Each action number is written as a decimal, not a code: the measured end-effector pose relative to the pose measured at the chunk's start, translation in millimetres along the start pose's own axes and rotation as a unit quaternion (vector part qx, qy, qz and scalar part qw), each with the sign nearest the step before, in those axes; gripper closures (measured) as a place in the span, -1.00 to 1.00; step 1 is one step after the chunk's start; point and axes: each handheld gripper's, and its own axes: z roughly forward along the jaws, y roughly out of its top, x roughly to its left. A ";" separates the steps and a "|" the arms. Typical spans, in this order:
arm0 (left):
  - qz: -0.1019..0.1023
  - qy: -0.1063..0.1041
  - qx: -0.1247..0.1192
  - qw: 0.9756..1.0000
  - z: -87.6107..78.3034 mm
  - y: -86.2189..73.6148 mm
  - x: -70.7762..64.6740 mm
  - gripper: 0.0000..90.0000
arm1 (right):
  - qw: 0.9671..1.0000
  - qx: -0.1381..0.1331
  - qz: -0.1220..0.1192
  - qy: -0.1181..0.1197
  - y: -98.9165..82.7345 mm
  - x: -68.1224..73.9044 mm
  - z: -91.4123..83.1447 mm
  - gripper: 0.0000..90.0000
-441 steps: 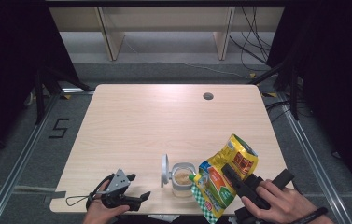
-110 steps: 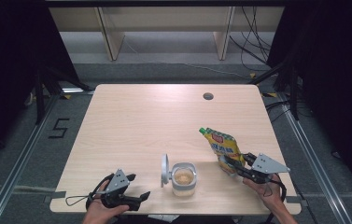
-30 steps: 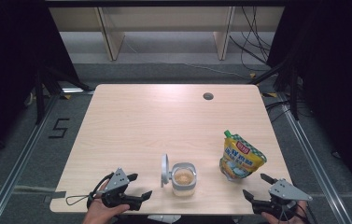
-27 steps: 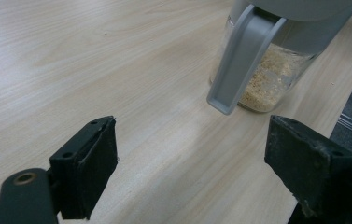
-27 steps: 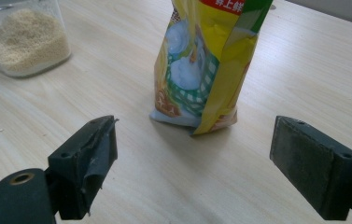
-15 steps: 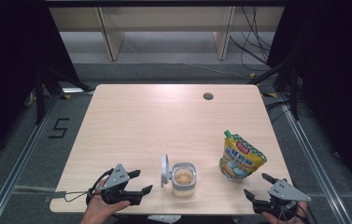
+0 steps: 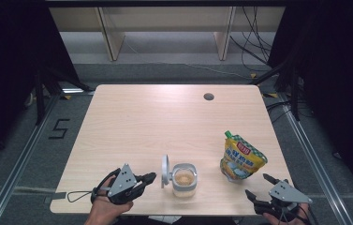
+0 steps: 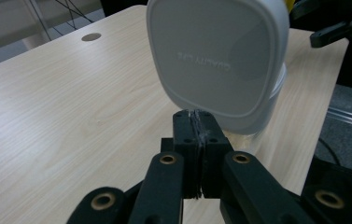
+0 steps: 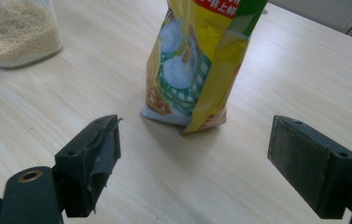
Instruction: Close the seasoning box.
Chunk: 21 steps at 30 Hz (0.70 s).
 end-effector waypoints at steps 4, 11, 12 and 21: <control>-0.002 -0.010 -0.001 1.000 3.8 5.4 -1.7 0.96 | 1.000 0.000 -0.008 -0.003 0.2 -0.1 0.6 -0.59; 0.007 -0.022 0.001 1.000 9.0 15.2 -3.9 0.97 | 1.000 0.003 0.003 -0.005 0.5 2.7 -0.1 -0.57; 0.007 -0.025 0.001 1.000 10.2 16.4 -4.8 0.96 | 1.000 0.002 -0.012 -0.008 0.3 -0.1 0.4 -0.57; 0.024 -0.027 -0.003 0.999 18.4 24.7 -7.1 0.95 | 1.000 0.006 -0.014 -0.010 0.3 0.5 0.5 -0.55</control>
